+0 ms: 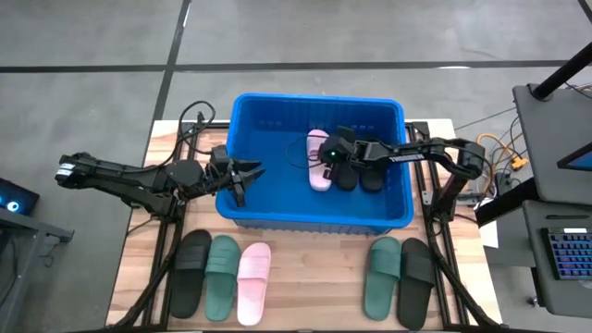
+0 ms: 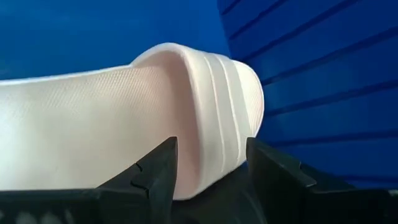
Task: Pick and place slides into bin
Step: Put the left pink slide into the blue bin
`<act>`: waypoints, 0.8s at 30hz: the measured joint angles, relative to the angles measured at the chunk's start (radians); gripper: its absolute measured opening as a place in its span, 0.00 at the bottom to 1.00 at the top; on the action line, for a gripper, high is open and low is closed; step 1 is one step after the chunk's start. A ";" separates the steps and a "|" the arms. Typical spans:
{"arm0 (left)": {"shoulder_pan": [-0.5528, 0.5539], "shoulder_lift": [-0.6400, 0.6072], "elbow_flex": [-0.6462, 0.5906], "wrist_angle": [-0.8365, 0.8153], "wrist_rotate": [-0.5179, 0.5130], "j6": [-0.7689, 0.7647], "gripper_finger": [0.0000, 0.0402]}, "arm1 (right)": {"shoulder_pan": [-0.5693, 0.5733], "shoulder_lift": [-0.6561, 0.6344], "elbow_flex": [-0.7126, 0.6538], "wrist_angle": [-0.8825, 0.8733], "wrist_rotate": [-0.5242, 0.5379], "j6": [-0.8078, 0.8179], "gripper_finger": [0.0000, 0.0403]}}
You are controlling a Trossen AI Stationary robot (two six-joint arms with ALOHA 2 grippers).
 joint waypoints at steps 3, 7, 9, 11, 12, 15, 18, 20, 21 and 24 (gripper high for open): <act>0.000 0.000 0.000 0.000 0.000 0.000 0.28 | 0.000 -0.023 0.000 -0.033 -0.030 0.020 0.45; 0.000 0.000 0.000 0.001 0.000 0.000 0.28 | 0.000 -0.069 0.000 -0.044 -0.128 0.064 0.45; 0.000 0.000 0.000 0.000 0.000 0.000 0.28 | 0.001 -0.099 0.000 -0.045 -0.167 0.095 0.45; 0.000 0.000 0.000 0.001 0.000 0.000 0.28 | 0.001 -0.136 0.000 -0.044 -0.184 0.126 0.45; 0.000 0.000 0.000 0.000 0.000 0.000 0.28 | 0.003 -0.156 0.000 -0.044 -0.186 0.138 0.44; 0.000 0.000 0.000 0.001 0.000 0.000 0.28 | 0.006 -0.230 0.000 -0.048 -0.184 0.192 0.42; 0.000 0.000 0.000 0.001 0.000 0.000 0.28 | 0.010 -0.315 0.000 -0.052 -0.194 0.245 0.40; 0.000 0.000 0.000 0.001 0.000 0.000 0.28 | 0.011 -0.375 0.000 -0.051 -0.239 0.265 0.38; 0.000 0.000 0.000 0.001 0.000 0.000 0.28 | 0.012 -0.406 0.000 -0.051 -0.271 0.274 0.37; 0.000 0.004 0.000 0.001 0.000 0.000 0.28 | 0.012 -0.489 0.000 -0.048 -0.413 0.292 0.35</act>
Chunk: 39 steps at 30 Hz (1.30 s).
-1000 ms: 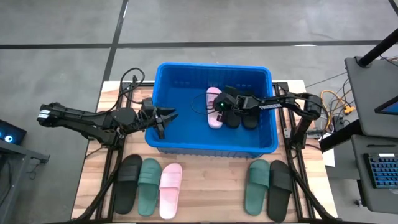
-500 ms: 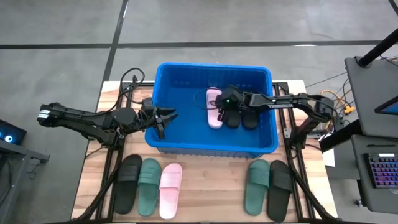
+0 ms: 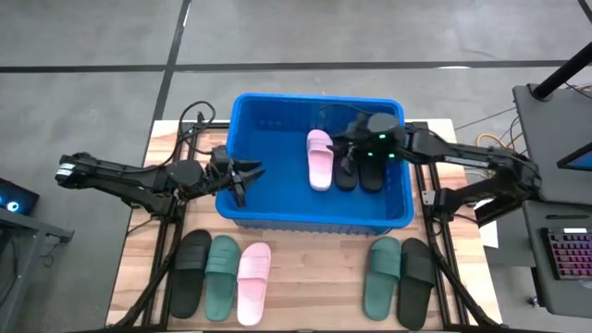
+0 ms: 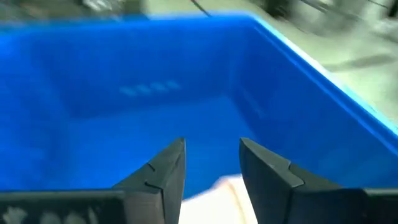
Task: Pick and place slides into bin
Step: Put the left pink slide into the blue bin
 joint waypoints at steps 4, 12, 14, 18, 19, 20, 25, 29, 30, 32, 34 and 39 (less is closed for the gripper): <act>0.000 0.013 0.000 0.000 0.000 0.000 0.28 | 0.002 -0.096 0.000 0.002 -0.157 0.038 0.31; 0.000 0.038 0.005 0.028 0.000 0.000 0.28 | 0.052 -0.255 -0.015 0.001 -0.200 0.095 0.20; 0.000 0.038 0.004 0.044 0.000 0.007 0.28 | 0.074 -0.294 -0.027 0.001 -0.196 0.096 0.16; 0.000 0.036 0.004 0.053 0.000 0.029 0.28 | 0.115 -0.384 -0.064 -0.001 -0.194 0.075 0.06; 0.000 0.035 0.004 0.054 0.000 0.029 0.28 | 0.123 -0.407 -0.073 -0.001 -0.194 0.072 0.04; 0.000 0.034 0.004 0.054 0.000 0.028 0.28 | 0.130 -0.430 -0.084 -0.001 -0.193 0.072 0.03; 0.000 0.035 0.004 0.053 0.000 0.027 0.28 | 0.160 -0.550 -0.158 0.004 -0.133 0.076 0.02; 0.000 0.036 0.004 0.052 0.000 0.027 0.28 | 0.164 -0.634 -0.250 0.059 -0.107 0.107 0.02; 0.000 0.038 0.004 0.054 0.000 0.027 0.28 | 0.164 -0.654 -0.277 0.077 -0.107 0.119 0.02; 0.000 0.040 0.004 0.052 0.000 0.027 0.28 | 0.164 -0.689 -0.333 0.124 -0.107 0.149 0.02; 0.000 0.040 0.004 0.052 0.000 0.026 0.28 | 0.164 -0.721 -0.392 0.183 -0.107 0.172 0.02; 0.000 0.041 0.004 0.052 0.000 0.026 0.28 | 0.164 -0.789 -0.525 0.340 -0.107 0.188 0.02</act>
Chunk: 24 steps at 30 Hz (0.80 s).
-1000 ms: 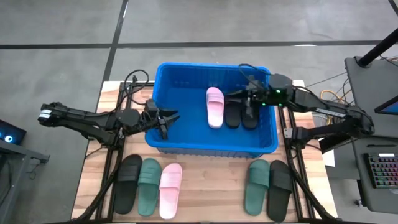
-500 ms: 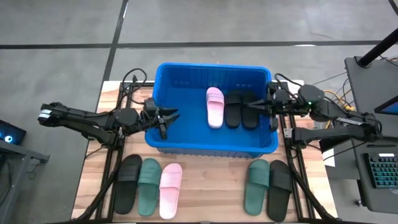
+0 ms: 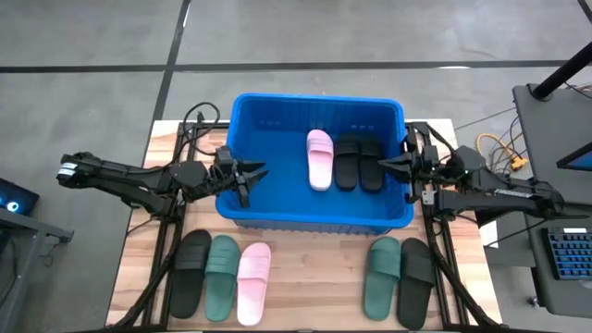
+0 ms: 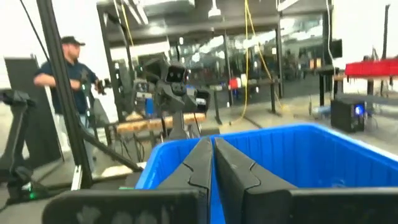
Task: Pick and place slides into bin
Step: Put the left pink slide into the blue bin
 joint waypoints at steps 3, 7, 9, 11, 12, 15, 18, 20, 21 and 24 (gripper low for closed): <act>0.000 0.000 0.000 0.001 0.002 0.000 0.28 | 0.000 -0.033 -0.070 0.134 0.005 0.000 0.02; -0.001 0.000 0.000 0.001 0.003 0.000 0.28 | 0.000 -0.065 -0.152 0.287 0.000 -0.006 0.02; -0.001 0.001 0.000 0.000 0.003 0.000 0.28 | 0.000 -0.075 -0.182 0.295 0.000 0.002 0.02; -0.001 0.001 0.000 0.001 0.004 0.000 0.28 | 0.000 -0.082 -0.211 0.295 0.000 0.033 0.02; -0.001 0.001 0.000 0.001 0.004 0.000 0.28 | 0.000 -0.086 -0.224 0.296 0.000 0.049 0.02; -0.001 0.002 0.000 0.000 0.005 0.000 0.28 | 0.000 -0.097 -0.260 0.312 0.000 0.086 0.02; -0.001 0.001 0.000 0.001 0.026 -0.001 0.28 | 0.000 -0.106 -0.291 0.383 0.001 0.091 0.02; -0.001 -0.001 0.001 0.001 0.048 -0.005 0.28 | 0.000 -0.108 -0.299 0.413 0.002 0.091 0.02; -0.001 -0.001 0.002 0.004 0.056 -0.017 0.28 | 0.000 -0.109 -0.300 0.416 0.002 0.090 0.02; -0.001 -0.002 0.004 0.007 0.102 -0.027 0.28 | 0.000 -0.110 -0.300 0.416 0.004 0.091 0.02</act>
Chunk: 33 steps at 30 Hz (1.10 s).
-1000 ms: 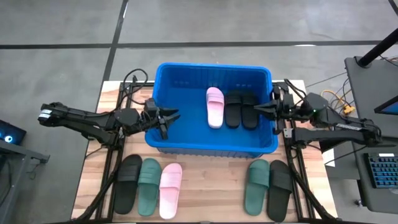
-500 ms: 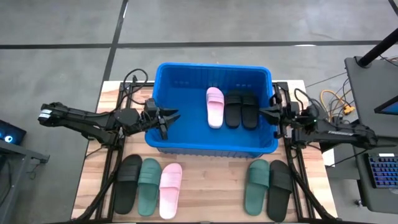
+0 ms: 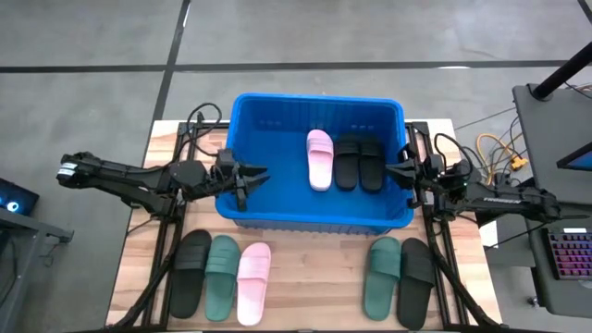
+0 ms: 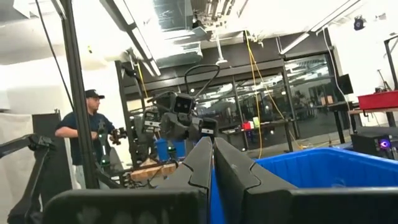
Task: Pick and place slides into bin
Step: Put the left pink slide into the blue bin
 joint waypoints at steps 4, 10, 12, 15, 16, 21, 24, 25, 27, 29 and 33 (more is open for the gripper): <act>0.000 0.002 0.000 0.001 0.030 0.003 0.28 | 0.000 0.000 0.005 0.001 0.002 0.000 0.02; -0.017 0.019 0.037 0.066 0.160 0.106 0.41 | 0.000 0.000 0.006 0.000 0.004 0.006 0.02; -0.024 0.029 0.070 0.066 0.225 0.111 0.45 | 0.000 0.000 0.006 0.000 0.004 0.012 0.02; -0.023 0.054 0.129 0.066 0.291 0.056 0.48 | 0.000 0.000 0.006 0.000 0.005 0.015 0.02; -0.022 0.060 0.150 0.065 0.306 0.009 0.48 | 0.000 0.000 0.006 0.000 0.005 0.015 0.02; -0.029 0.095 0.267 0.060 0.428 -0.080 0.48 | 0.000 0.000 0.006 0.001 0.005 0.015 0.02; -0.071 0.123 0.335 -0.040 0.415 -0.075 0.47 | 0.000 0.000 0.007 0.001 0.013 0.010 0.02; -0.085 0.135 0.355 -0.098 0.391 -0.073 0.47 | 0.000 0.000 0.007 0.001 0.019 0.010 0.02; -0.114 0.163 0.397 -0.238 0.339 -0.074 0.45 | 0.000 0.000 0.007 0.000 0.031 0.010 0.02; -0.141 0.198 0.432 -0.360 0.298 -0.075 0.44 | 0.000 0.000 0.007 0.001 0.033 0.010 0.02; -0.180 0.262 0.487 -0.508 0.285 -0.080 0.42 | 0.000 0.000 0.007 0.001 0.033 0.010 0.02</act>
